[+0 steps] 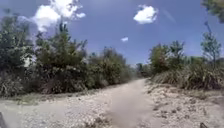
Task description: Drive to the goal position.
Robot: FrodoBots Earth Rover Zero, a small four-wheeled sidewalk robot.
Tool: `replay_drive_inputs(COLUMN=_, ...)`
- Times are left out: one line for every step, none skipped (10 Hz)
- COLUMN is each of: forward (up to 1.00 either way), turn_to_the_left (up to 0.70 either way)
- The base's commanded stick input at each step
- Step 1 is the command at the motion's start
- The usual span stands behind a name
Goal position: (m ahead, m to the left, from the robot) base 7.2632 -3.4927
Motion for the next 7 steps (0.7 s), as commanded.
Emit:
replay_drive_inputs(forward=0.45, turn_to_the_left=0.00)
replay_drive_inputs(forward=0.45, turn_to_the_left=0.00)
replay_drive_inputs(forward=0.45, turn_to_the_left=0.00)
replay_drive_inputs(forward=0.45, turn_to_the_left=0.00)
replay_drive_inputs(forward=0.45, turn_to_the_left=0.00)
replay_drive_inputs(forward=0.45, turn_to_the_left=0.00)
replay_drive_inputs(forward=0.45, turn_to_the_left=0.00)
